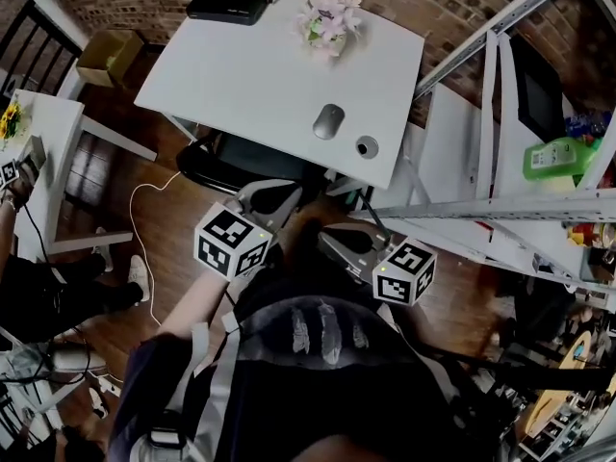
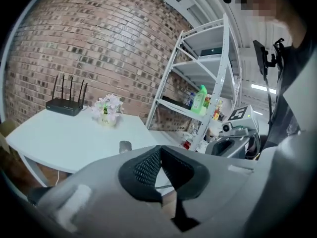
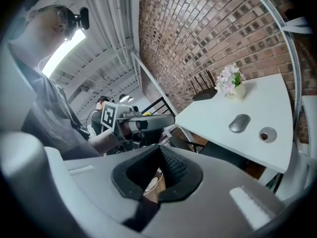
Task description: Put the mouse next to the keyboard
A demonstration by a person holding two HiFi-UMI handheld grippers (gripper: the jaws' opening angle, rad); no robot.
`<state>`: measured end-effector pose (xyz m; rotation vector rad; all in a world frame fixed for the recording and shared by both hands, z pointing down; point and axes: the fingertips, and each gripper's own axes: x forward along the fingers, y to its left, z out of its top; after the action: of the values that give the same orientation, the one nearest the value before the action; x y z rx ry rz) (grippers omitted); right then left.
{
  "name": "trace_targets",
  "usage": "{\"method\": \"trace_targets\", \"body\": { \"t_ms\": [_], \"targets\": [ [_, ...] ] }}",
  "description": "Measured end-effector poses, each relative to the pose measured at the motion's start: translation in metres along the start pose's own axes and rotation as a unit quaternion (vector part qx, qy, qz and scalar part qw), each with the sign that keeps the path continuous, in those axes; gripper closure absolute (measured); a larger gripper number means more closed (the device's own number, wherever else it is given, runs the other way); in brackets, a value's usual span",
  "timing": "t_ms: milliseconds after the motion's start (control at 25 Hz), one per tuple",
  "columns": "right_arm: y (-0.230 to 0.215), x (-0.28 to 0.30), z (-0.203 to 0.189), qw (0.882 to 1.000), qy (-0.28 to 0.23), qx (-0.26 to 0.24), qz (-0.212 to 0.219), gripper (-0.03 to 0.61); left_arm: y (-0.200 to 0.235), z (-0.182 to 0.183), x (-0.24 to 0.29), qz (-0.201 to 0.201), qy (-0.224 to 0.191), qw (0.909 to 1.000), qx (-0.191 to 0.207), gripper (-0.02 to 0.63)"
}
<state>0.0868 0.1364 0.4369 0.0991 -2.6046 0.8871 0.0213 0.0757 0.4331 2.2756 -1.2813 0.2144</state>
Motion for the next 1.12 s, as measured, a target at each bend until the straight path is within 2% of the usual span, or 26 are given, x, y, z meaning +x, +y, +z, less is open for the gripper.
{"method": "trace_targets", "body": {
  "t_ms": [160,360,400,520,560,640,760,920,1040,1120],
  "targets": [
    [-0.03,0.0,0.004,0.996,0.032,-0.078,-0.018,0.574,0.012,0.019,0.028,0.027,0.024,0.9989,0.031,0.612],
    [-0.06,-0.008,0.027,0.991,0.042,-0.129,-0.005,0.574,0.03,0.032,0.075,0.052,0.067,0.995,0.053,0.608],
    [-0.062,-0.008,0.029,0.99,0.044,-0.131,0.001,0.574,0.033,0.033,0.085,0.052,0.073,0.9946,0.051,0.594],
    [-0.067,-0.008,0.031,0.991,0.049,-0.126,0.012,0.574,0.045,0.035,0.109,0.058,0.091,0.9926,0.055,0.466],
    [-0.069,-0.009,0.032,0.991,0.048,-0.124,0.007,0.574,0.05,0.033,0.116,0.062,0.1,0.991,0.063,0.406],
    [-0.077,-0.011,0.038,0.991,0.044,-0.125,-0.013,0.574,0.063,0.026,0.132,0.063,0.121,0.9873,0.082,0.339],
    [-0.087,-0.009,0.045,0.991,0.044,-0.123,-0.041,0.574,0.089,0.012,0.158,0.066,0.152,0.9813,0.098,0.337],
    [-0.089,0.003,0.05,0.993,0.031,-0.092,-0.073,0.574,0.121,-0.005,0.193,0.074,0.184,0.9701,0.14,0.337],
    [-0.093,0.005,0.052,0.99,0.025,-0.078,-0.114,0.574,0.133,-0.022,0.214,0.055,0.218,0.9656,0.131,0.331],
    [-0.092,0.009,0.052,0.989,0.03,-0.072,-0.124,0.574,0.141,-0.03,0.225,0.049,0.239,0.9612,0.13,0.316]
  ]
}}
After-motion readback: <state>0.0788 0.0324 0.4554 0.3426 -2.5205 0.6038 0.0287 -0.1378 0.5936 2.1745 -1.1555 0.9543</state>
